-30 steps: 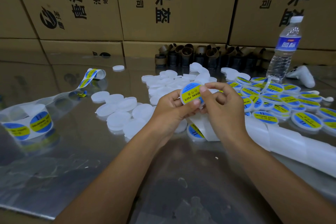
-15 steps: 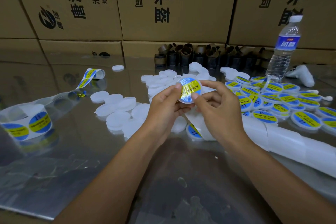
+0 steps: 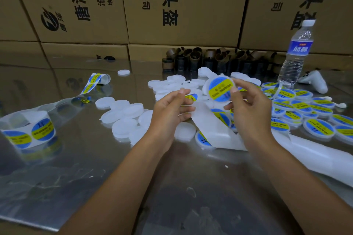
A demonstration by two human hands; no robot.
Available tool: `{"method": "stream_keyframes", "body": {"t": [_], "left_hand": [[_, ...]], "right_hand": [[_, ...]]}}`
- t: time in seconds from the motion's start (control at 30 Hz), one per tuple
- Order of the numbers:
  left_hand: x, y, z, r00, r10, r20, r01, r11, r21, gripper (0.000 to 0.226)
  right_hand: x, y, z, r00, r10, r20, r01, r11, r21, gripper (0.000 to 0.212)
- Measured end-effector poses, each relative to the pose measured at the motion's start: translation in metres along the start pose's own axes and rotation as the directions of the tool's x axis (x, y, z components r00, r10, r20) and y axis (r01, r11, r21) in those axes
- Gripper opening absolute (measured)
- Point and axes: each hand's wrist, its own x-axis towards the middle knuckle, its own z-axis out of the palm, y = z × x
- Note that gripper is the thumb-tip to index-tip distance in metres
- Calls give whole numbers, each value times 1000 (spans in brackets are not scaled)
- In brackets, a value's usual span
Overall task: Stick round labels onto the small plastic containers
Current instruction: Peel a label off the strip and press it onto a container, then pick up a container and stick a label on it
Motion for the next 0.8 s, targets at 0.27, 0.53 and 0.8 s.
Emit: {"method": "stream_keyframes", "body": {"t": [0.27, 0.53, 0.8], "left_hand": [[4, 1, -4, 993, -23, -114, 18, 999, -40, 21], [7, 3, -8, 975, -18, -221, 3, 998, -66, 22], [8, 3, -7, 971, -19, -237, 5, 998, -61, 25]], "right_hand": [[27, 25, -32, 964, 16, -265, -95, 953, -288, 24], [32, 41, -33, 957, 180, -229, -249, 913, -323, 31], [12, 16, -17, 976, -174, -131, 104, 902, -419, 27]]}}
